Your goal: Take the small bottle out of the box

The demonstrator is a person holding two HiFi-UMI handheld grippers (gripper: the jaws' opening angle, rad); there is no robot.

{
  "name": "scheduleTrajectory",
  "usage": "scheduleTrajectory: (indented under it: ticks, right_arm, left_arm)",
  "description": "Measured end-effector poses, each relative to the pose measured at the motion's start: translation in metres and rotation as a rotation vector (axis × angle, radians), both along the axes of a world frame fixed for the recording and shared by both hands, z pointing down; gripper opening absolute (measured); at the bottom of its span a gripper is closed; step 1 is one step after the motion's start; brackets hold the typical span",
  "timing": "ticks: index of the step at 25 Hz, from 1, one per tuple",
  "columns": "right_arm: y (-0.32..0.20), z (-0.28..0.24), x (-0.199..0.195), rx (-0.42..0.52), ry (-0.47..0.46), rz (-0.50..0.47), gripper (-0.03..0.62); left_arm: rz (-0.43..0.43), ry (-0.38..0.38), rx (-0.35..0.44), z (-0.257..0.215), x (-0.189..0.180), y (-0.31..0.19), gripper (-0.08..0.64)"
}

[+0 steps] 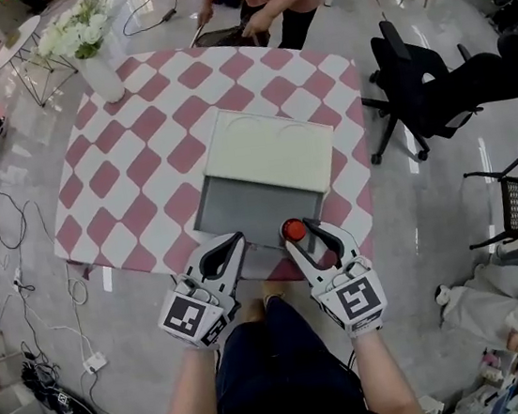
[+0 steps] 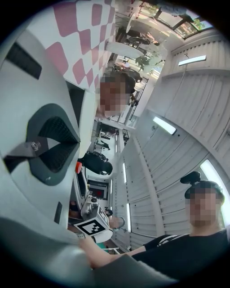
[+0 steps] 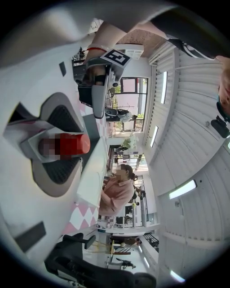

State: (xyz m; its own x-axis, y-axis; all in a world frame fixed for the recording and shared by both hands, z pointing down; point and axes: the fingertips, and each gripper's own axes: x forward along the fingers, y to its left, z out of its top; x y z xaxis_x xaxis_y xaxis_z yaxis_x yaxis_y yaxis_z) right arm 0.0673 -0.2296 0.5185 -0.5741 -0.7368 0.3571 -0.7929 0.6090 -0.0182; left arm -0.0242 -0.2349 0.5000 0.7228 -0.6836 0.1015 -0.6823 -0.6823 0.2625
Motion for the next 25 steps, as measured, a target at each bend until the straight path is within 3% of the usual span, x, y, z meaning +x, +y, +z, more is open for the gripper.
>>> scheduleTrajectory:
  ticks: [15, 25]
  right_arm:
    - [-0.008, 0.007, -0.006, -0.009, 0.012, 0.01, 0.164]
    - [-0.011, 0.001, -0.008, 0.054, 0.02, 0.004, 0.152]
  left_arm:
    - [-0.031, -0.007, -0.015, 0.007, -0.01, 0.001, 0.001]
    - [-0.041, -0.006, -0.018, 0.008, -0.012, 0.0, 0.002]
